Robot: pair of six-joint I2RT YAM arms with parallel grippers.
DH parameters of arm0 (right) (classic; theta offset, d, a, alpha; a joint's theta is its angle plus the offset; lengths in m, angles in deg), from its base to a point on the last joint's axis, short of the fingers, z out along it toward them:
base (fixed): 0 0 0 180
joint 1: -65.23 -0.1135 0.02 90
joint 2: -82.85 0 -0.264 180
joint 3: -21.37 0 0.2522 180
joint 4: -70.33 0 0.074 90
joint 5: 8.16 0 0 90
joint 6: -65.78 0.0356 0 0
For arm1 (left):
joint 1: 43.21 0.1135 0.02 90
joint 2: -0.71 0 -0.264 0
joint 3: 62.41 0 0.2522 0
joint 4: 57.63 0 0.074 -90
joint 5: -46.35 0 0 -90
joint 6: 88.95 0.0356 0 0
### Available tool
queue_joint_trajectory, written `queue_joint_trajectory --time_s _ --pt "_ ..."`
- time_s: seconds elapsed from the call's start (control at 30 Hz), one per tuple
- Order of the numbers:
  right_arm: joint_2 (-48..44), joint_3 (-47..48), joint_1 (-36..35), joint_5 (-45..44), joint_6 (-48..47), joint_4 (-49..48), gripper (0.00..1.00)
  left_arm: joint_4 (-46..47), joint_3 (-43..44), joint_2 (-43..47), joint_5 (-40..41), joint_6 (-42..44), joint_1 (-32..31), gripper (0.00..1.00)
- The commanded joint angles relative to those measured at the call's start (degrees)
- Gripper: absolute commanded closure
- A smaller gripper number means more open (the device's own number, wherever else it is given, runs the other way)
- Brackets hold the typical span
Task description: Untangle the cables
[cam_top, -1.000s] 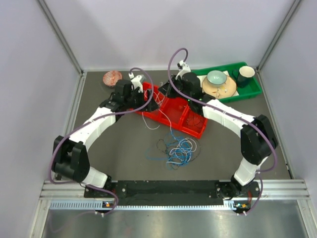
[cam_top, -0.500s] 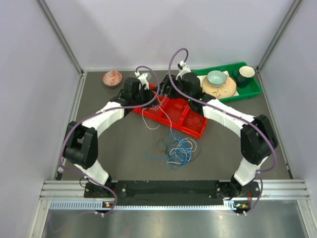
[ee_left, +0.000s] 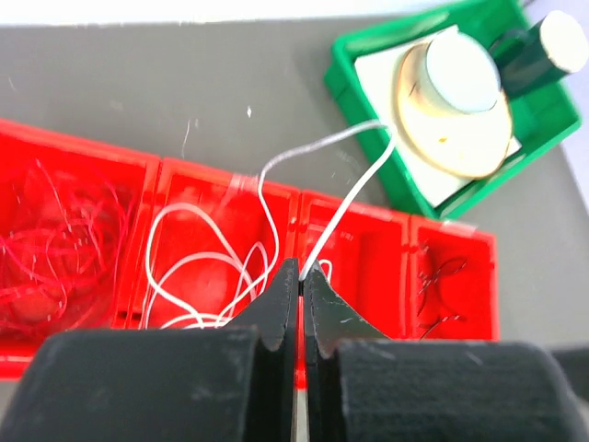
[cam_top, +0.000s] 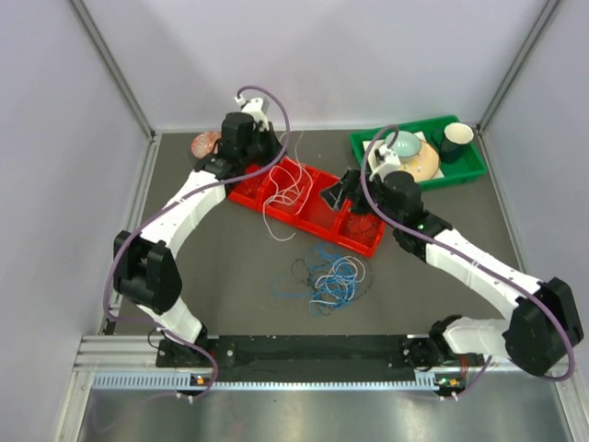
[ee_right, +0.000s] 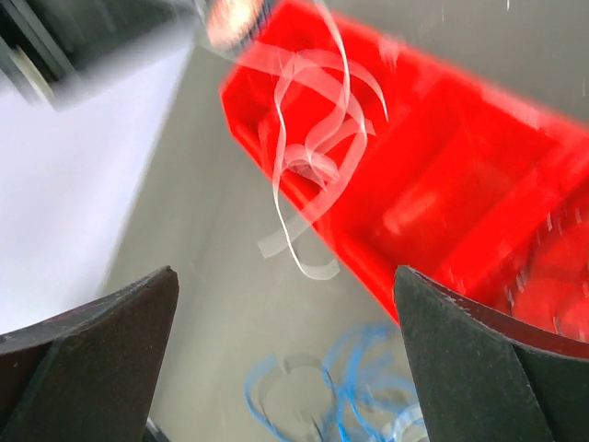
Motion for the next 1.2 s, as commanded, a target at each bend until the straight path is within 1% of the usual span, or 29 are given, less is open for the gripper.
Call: queue_joint_trajectory --time_s 0.0,0.03,0.13,0.17,0.27,0.37,0.53,0.67,0.83,0.9,1.03,1.17 --pt "-4.21 -7.88 -3.03 1.38 -4.45 3.93 0.02 -1.5 4.93 0.55 0.37 0.33 0.09 1.0" --pt "-4.92 -9.11 -5.57 1.02 -4.88 4.63 0.05 -2.2 6.15 -0.24 0.45 0.25 0.09 1.0" --pt "-7.38 -12.19 -9.01 -2.4 -4.63 6.65 0.16 -3.34 6.52 -1.12 1.15 0.16 0.09 1.0" --pt "-7.91 -13.68 -10.06 -3.19 -4.28 7.44 0.23 -3.52 6.08 -1.3 1.16 0.33 0.09 1.0" --pt "-9.84 -17.19 -9.99 -3.55 -0.94 7.45 0.34 -4.22 3.01 -1.83 2.56 0.33 0.09 1.0" --pt "-11.86 -19.74 -10.16 -5.57 0.91 7.45 0.34 -3.96 0.8 -3.76 5.54 -0.19 -0.09 1.0" --pt "-15.46 -21.16 -10.08 -6.54 1.53 8.5 0.34 -3.79 1.77 -7.45 12.12 -1.68 0.0 1.0" --pt "-17.49 -21.78 -10.08 -7.15 2.05 9.82 0.35 -2.21 1.07 -4.91 17.84 -1.52 -0.09 1.0" --pt "-17.23 -22.13 -9.99 -6.98 2.23 10.0 0.35 -1.41 2.29 0.01 19.26 -0.02 -0.17 1.0" --pt "-16.35 -21.87 -9.99 -6.72 2.4 10.0 0.35 -1.15 2.82 0.45 18.91 1.2 -0.17 1.0" --pt "-15.82 -21.43 -10.07 -5.57 3.11 9.91 0.36 -0.54 3.35 -1.64 19.7 3.23 -0.17 1.0" --pt "-16.7 -22.04 -10.08 -5.75 3.37 9.91 0.37 4.38 1.95 -4.98 19.61 4.72 -0.7 1.0"
